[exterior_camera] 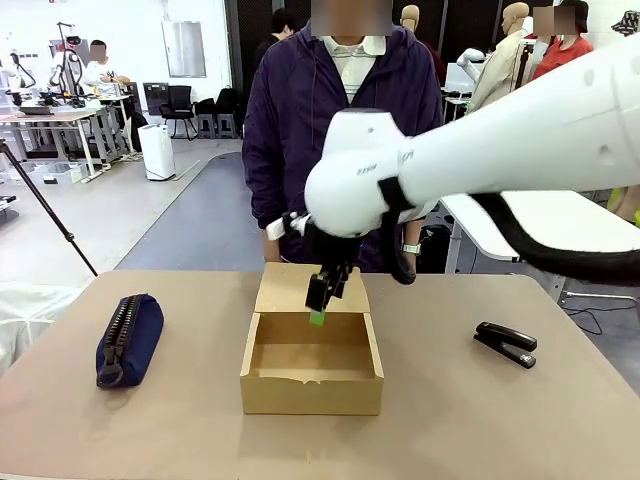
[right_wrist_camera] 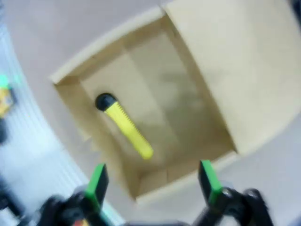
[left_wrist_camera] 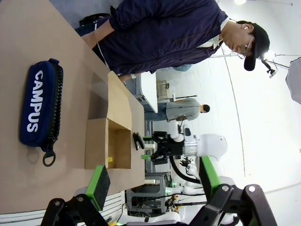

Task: Pack the items into the box.
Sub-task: Pick up the item specified by the human and place it in the Mailer Box.

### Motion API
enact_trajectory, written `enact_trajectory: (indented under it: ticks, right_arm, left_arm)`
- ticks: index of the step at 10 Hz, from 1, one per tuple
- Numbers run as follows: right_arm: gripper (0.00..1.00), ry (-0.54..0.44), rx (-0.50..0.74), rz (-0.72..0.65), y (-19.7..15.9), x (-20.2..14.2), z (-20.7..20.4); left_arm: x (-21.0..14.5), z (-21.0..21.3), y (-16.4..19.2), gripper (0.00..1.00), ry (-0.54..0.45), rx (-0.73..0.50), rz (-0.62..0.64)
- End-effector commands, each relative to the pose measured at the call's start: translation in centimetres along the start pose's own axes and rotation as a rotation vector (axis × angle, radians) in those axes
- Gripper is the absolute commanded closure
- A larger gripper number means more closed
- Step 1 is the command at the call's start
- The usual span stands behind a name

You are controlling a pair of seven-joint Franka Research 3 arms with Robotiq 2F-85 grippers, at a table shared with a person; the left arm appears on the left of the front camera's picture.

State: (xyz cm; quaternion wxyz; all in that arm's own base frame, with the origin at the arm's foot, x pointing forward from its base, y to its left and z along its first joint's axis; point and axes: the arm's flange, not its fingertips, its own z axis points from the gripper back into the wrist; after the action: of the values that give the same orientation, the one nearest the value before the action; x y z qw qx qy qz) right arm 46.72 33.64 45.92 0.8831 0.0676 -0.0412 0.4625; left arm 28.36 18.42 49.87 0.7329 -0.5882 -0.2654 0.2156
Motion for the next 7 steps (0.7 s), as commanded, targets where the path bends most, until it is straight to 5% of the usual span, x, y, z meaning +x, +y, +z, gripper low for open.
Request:
enact_trajectory:
  ticks: [1,2,3,4,7]
  right_arm:
    - [0.00,-0.048,0.077,-0.316,-0.8,-6.0,5.8]
    - [0.00,-0.053,0.114,-0.535,-2.2,-9.8,8.9]
    - [0.00,-0.127,0.300,-0.644,-4.2,-14.2,11.5]
    - [0.00,-0.328,0.551,-0.744,-6.7,-20.1,13.9]
    - [0.00,-0.678,0.765,-1.117,-9.8,-32.8,15.2]
  left_arm:
    - [0.1,0.0,-0.2,0.00,-0.002,-0.017,0.002]
    - [0.1,0.0,-0.2,0.00,-0.002,-0.017,0.002]
    - [0.1,0.0,-0.2,0.00,-0.002,-0.017,0.002]
    - [0.1,0.0,-0.2,0.00,-0.002,-0.017,0.002]
    - [0.1,0.0,-0.2,0.00,-0.002,-0.017,0.002]
